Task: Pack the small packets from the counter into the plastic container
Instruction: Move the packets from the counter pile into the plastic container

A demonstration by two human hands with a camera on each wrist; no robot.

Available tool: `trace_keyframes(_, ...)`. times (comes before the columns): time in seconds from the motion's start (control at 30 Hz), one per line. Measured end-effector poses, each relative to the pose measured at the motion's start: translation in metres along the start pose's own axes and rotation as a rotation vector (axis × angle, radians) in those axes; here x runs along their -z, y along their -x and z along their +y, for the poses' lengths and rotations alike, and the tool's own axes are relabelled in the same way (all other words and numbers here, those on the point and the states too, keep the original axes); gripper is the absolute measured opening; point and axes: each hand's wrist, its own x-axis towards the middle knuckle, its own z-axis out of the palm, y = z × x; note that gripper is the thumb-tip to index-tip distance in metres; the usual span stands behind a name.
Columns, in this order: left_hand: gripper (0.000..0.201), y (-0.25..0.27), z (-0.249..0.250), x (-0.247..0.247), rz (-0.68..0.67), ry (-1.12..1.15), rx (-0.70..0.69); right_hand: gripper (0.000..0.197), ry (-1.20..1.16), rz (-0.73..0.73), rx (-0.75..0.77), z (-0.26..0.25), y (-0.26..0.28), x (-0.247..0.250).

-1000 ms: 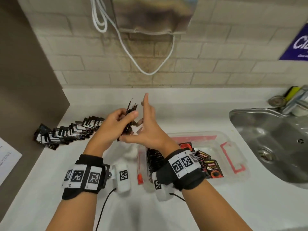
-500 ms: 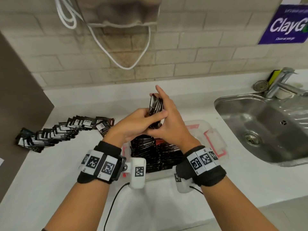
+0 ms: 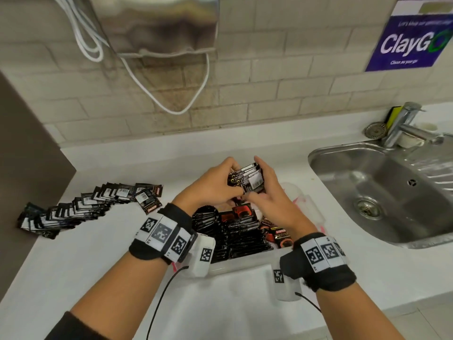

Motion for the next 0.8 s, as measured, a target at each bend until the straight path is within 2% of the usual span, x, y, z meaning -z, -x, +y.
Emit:
trace_keyframes(0.1, 0.034, -0.005, -0.011, -0.004, 0.024, -0.146, -0.001, 0.053, 0.015, 0.062, 0.008, 0.012, 0.002, 0.01)
trace_keyframes(0.33, 0.032, -0.01, -0.032, -0.019, 0.029, -0.334, 0.035, 0.02, -0.017, 0.169, -0.047, 0.041, 0.009, 0.003)
trace_keyframes(0.57, 0.042, -0.012, -0.035, -0.027, -0.001, -0.417, 0.056, 0.016, 0.011, 0.274, -0.091, 0.059, 0.007, -0.008)
trace_keyframes(0.8, 0.04, -0.011, -0.036, -0.03, -0.027, -0.532, 0.116, 0.013, 0.057, 0.2, -0.117, 0.067, 0.007, -0.011)
